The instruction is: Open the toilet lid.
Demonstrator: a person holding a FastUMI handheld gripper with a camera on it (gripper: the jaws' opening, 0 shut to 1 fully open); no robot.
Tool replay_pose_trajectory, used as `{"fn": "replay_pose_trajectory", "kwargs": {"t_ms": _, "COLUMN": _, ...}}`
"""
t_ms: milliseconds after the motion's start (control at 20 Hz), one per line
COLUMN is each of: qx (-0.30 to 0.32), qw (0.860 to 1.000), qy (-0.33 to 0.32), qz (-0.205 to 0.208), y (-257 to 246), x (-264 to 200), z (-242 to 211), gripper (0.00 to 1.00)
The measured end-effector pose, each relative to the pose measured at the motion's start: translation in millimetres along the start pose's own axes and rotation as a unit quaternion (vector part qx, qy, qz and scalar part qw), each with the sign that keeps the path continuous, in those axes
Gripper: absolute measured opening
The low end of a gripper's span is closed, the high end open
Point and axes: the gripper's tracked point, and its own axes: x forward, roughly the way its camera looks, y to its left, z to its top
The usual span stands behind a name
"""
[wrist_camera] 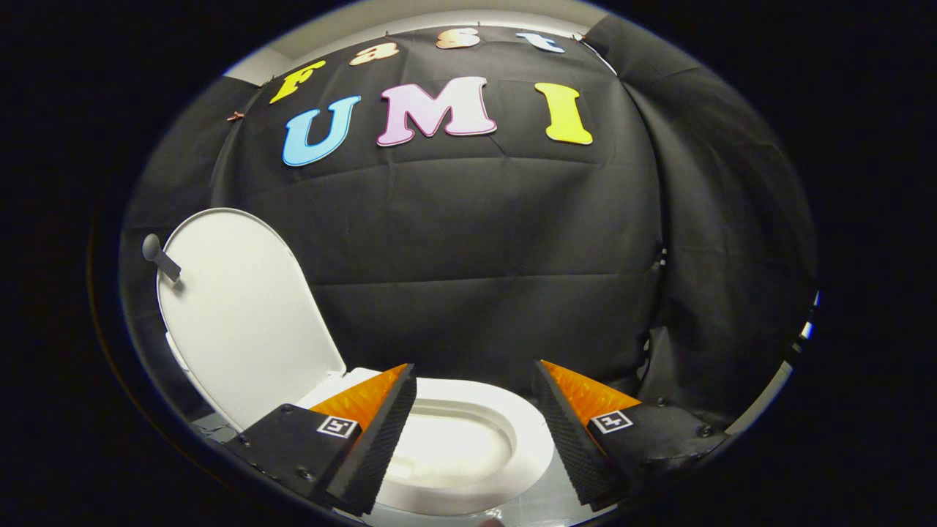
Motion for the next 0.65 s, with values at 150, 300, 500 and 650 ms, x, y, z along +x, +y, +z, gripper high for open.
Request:
{"fn": "replay_pose_trajectory", "kwargs": {"t_ms": 150, "qx": -0.013, "qw": 1.0, "qy": -0.009, "qz": -0.003, "y": -4.6, "x": -1.5, "z": 5.3, "gripper": 0.99}}
{"fn": "replay_pose_trajectory", "kwargs": {"t_ms": 300, "qx": -0.004, "qw": 1.0, "qy": -0.006, "qz": 0.0, "y": -3.3, "x": -2.6, "z": 5.0, "gripper": 0.99}}
{"fn": "replay_pose_trajectory", "kwargs": {"t_ms": 500, "qx": -0.007, "qw": 1.0, "qy": -0.008, "qz": 0.0, "y": -4.4, "x": -4.8, "z": 6.0, "gripper": 0.99}}
{"fn": "replay_pose_trajectory", "kwargs": {"t_ms": 650, "qx": 0.0, "qw": 1.0, "qy": -0.004, "qz": 0.0, "y": -4.5, "x": -3.5, "z": 3.8, "gripper": 0.99}}
